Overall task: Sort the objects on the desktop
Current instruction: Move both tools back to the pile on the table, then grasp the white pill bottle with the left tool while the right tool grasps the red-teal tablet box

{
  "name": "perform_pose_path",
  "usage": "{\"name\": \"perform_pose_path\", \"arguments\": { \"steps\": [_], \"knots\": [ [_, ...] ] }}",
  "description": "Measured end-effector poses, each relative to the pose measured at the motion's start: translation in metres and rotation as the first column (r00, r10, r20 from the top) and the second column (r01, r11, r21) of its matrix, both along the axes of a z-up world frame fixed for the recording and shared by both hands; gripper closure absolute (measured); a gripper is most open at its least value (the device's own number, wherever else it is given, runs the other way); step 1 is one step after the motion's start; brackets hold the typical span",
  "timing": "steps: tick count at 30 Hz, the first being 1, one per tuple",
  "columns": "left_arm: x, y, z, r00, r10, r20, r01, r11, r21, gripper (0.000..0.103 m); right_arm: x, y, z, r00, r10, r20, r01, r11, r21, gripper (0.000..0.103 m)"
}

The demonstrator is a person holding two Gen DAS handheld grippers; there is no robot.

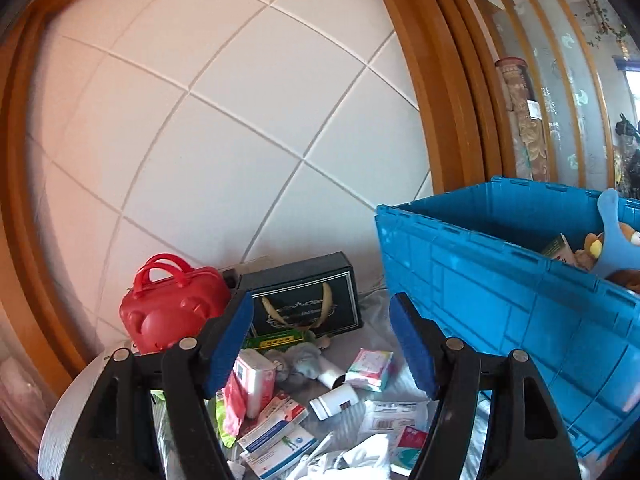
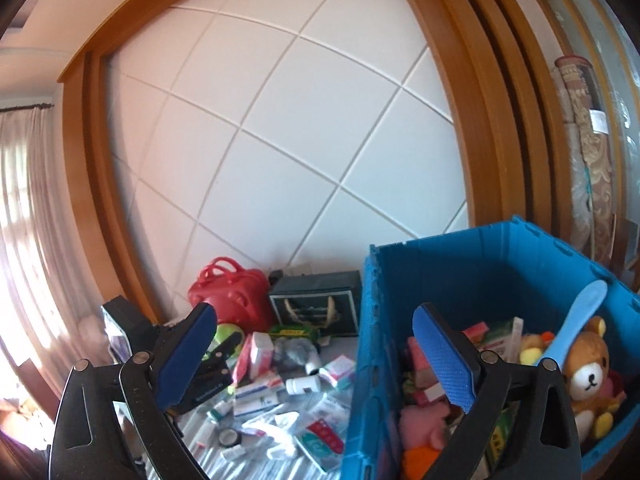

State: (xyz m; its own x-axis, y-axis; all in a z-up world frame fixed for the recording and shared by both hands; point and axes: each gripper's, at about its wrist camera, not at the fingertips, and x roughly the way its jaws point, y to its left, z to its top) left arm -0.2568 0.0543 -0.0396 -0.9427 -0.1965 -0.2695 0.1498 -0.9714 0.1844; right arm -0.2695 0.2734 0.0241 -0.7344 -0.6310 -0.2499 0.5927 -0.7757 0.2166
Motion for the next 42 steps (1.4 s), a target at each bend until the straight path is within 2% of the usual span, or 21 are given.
{"name": "perform_pose_path", "arguments": {
  "steps": [1, 3, 5, 7, 9, 10, 13, 17, 22, 25, 27, 30, 35, 39, 42],
  "knots": [
    [0.004, -0.012, -0.005, 1.0, -0.003, 0.018, 0.003, 1.0, 0.005, 0.033, 0.002, -0.01, -0.001, 1.0, 0.007, -0.001, -0.007, 1.0, 0.009, 0.002],
    [0.007, -0.038, -0.023, 0.992, 0.03, 0.126, -0.028, 0.999, -0.023, 0.033, 0.006, -0.03, -0.004, 1.0, 0.021, 0.009, -0.022, 1.0, 0.021, 0.001],
    [0.019, -0.066, -0.044, 0.977, 0.038, 0.208, -0.041, 0.999, 0.012, 0.033, 0.01, -0.047, -0.009, 0.999, 0.029, 0.018, -0.029, 0.999, 0.019, 0.001],
    [0.037, -0.096, -0.06, 0.97, 0.06, 0.236, -0.073, 0.996, 0.046, 0.033, 0.012, -0.066, -0.016, 0.999, 0.023, 0.033, -0.024, 0.999, 0.022, 0.001],
    [0.057, -0.129, -0.072, 0.969, 0.026, 0.246, -0.057, 0.991, 0.121, 0.033, 0.009, -0.085, -0.024, 0.998, 0.022, 0.065, -0.024, 0.999, 0.039, 0.001],
    [0.065, -0.143, -0.077, 0.967, 0.022, 0.254, -0.056, 0.99, 0.128, 0.033, 0.008, -0.096, -0.03, 0.997, 0.02, 0.078, -0.025, 0.998, 0.061, 0.001],
    [0.076, -0.174, -0.095, 0.951, 0.029, 0.309, -0.069, 0.99, 0.12, 0.033, 0.004, -0.127, -0.063, 0.99, -0.004, 0.143, -0.02, 0.986, 0.163, 0.001],
    [0.078, -0.202, -0.122, 0.926, -0.016, 0.378, -0.036, 0.991, 0.13, 0.033, 0.004, -0.153, -0.116, 0.964, -0.03, 0.264, -0.033, 0.972, 0.234, 0.001],
    [0.064, -0.221, -0.155, 0.887, -0.065, 0.456, -0.015, 0.986, 0.169, 0.033, 0.0, -0.176, -0.168, 0.944, -0.033, 0.328, -0.077, 0.946, 0.316, 0.001],
    [0.05, -0.222, -0.17, 0.875, -0.065, 0.479, -0.023, 0.984, 0.176, 0.033, -0.011, -0.184, -0.194, 0.94, -0.012, 0.341, -0.129, 0.913, 0.388, 0.001],
    [0.038, -0.221, -0.179, 0.866, -0.085, 0.493, -0.024, 0.977, 0.211, 0.033, -0.022, -0.186, -0.216, 0.934, -0.001, 0.358, -0.169, 0.881, 0.441, 0.001],
    [0.019, -0.218, -0.195, 0.847, -0.089, 0.525, -0.023, 0.979, 0.203, 0.033, -0.042, -0.188, -0.252, 0.923, -0.026, 0.385, -0.198, 0.824, 0.531, 0.001],
    [-0.008, -0.216, -0.223, 0.801, -0.122, 0.586, -0.023, 0.972, 0.233, 0.033, -0.076, -0.19, -0.299, 0.9, -0.046, 0.434, -0.25, 0.762, 0.597, 0.002],
    [-0.021, -0.214, -0.238, 0.767, -0.154, 0.623, 0.002, 0.971, 0.239, 0.033, -0.096, -0.198, -0.319, 0.885, -0.043, 0.463, -0.303, 0.701, 0.645, 0.002],
    [-0.03, -0.216, -0.246, 0.747, -0.185, 0.638, 0.018, 0.966, 0.259, 0.033, -0.111, -0.202, -0.334, 0.858, -0.04, 0.512, -0.346, 0.692, 0.634, 0.002]
  ]
}}
